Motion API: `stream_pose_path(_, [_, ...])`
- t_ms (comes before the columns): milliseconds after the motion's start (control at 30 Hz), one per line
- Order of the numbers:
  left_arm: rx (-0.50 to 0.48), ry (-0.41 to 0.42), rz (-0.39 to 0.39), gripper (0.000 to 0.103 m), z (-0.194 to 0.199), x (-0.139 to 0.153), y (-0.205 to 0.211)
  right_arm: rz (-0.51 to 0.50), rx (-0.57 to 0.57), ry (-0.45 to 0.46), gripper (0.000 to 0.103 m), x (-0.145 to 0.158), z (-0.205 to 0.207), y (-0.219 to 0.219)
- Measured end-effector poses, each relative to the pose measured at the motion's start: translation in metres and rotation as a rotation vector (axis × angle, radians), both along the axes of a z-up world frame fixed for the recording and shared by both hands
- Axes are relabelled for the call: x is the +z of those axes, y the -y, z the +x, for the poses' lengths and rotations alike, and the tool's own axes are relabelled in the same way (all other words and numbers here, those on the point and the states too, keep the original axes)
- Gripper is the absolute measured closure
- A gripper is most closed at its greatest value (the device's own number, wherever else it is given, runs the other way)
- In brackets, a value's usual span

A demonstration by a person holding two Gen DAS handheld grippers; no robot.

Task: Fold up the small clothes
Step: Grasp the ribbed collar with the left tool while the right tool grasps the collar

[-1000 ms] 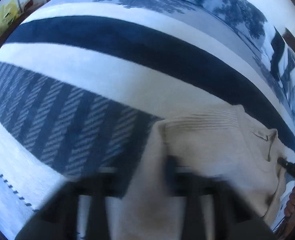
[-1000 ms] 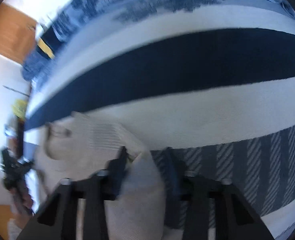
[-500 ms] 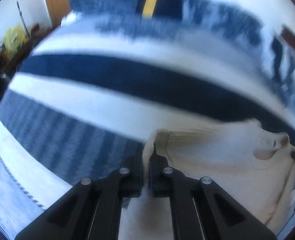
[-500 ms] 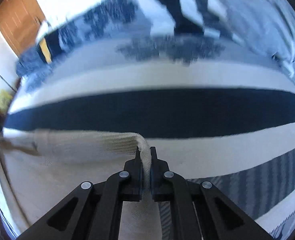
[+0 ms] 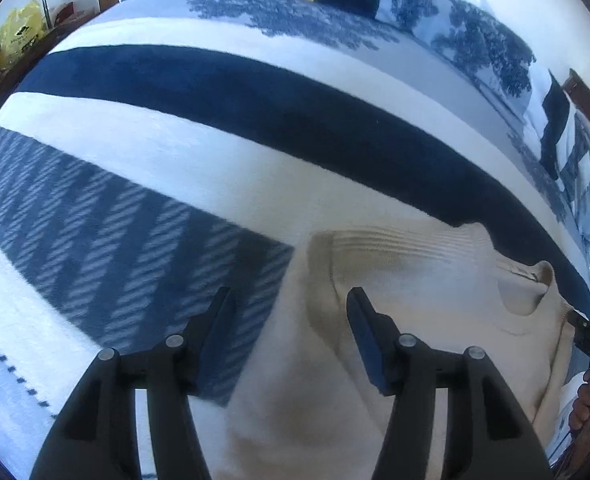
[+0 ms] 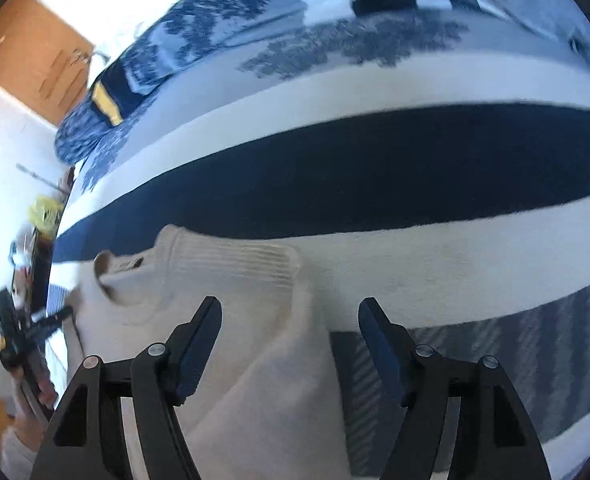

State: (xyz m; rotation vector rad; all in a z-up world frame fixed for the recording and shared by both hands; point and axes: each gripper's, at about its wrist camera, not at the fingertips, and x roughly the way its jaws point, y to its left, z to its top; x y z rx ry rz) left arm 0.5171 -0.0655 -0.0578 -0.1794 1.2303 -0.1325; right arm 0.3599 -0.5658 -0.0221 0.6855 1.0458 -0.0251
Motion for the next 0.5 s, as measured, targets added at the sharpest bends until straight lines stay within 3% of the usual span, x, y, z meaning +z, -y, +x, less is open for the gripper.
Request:
stream_pose_path(33, [0.006, 0.001, 0.004, 0.050, 0.002, -0.002, 0.001, 0.011, -0.012, -0.006, 0.045, -0.005, 0.004, 0.000])
stream_pose_path(67, [0.010, 0.008, 0.017, 0.067, 0.000, -0.004, 0.006, 0.013, -0.013, -0.014, 0.064, -0.006, 0.006, -0.003])
stream_pose_path(100, [0.007, 0.011, 0.036, 0.094, -0.001, -0.004, 0.009, -0.001, -0.018, -0.024, 0.071, -0.009, 0.008, -0.005])
stream_pose_path(133, [0.010, 0.005, 0.042, 0.098, 0.000, -0.005, 0.010, -0.040, -0.023, -0.032, 0.089, -0.009, 0.010, -0.008])
stream_pose_path(167, [0.026, 0.007, 0.012, 0.098, -0.001, -0.002, 0.007, -0.066, -0.025, -0.032, 0.098, -0.007, 0.009, -0.011])
stream_pose_path(333, [-0.005, 0.117, -0.119, 0.098, -0.041, 0.049, -0.020, -0.128, -0.014, 0.105, 0.099, 0.041, -0.029, -0.019])
stream_pose_path(500, [-0.082, 0.230, -0.171, 0.098, -0.148, 0.126, -0.041, -0.131, 0.009, 0.226, 0.099, 0.097, -0.119, -0.037])
